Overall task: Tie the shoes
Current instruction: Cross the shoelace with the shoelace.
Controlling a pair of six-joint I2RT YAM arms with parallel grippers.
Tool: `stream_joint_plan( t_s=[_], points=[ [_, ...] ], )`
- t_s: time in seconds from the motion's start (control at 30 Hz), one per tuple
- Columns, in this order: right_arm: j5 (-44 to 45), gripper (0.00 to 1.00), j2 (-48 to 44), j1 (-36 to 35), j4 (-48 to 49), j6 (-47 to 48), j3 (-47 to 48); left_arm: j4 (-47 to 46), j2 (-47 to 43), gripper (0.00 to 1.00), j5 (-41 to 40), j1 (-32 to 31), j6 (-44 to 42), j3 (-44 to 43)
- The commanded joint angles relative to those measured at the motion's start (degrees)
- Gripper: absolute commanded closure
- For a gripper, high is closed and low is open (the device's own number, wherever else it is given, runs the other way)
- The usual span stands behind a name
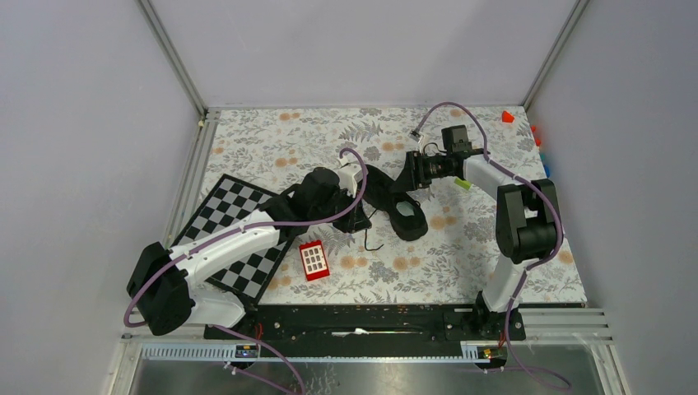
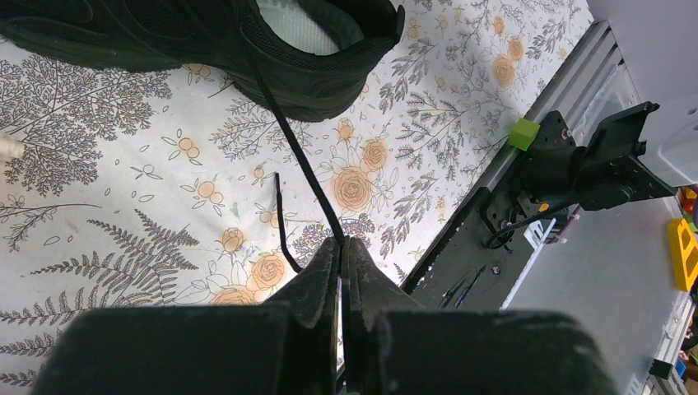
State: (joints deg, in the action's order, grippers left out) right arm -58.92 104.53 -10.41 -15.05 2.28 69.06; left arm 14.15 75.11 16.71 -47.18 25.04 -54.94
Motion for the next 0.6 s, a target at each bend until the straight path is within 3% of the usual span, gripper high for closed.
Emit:
stream_joint_plan(
  t_s=[0.0, 0.3, 0.57],
  points=[
    [-2.5, 0.43, 0.9, 0.1, -2.0, 1.3, 1.9, -1.2, -0.8, 1.0, 1.0, 0.2, -1.0, -2.3],
    [-1.8, 0.63, 0.9, 0.2, -1.9, 0.7, 2.7, -1.2, -1.0, 1.0, 0.6, 0.2, -1.0, -1.9],
    [-0.1, 0.68, 0.6, 0.2, 1.3, -1.9, 2.6, -1.2, -0.8, 1.0, 0.6, 0.2, -1.0, -1.8]
  ],
)
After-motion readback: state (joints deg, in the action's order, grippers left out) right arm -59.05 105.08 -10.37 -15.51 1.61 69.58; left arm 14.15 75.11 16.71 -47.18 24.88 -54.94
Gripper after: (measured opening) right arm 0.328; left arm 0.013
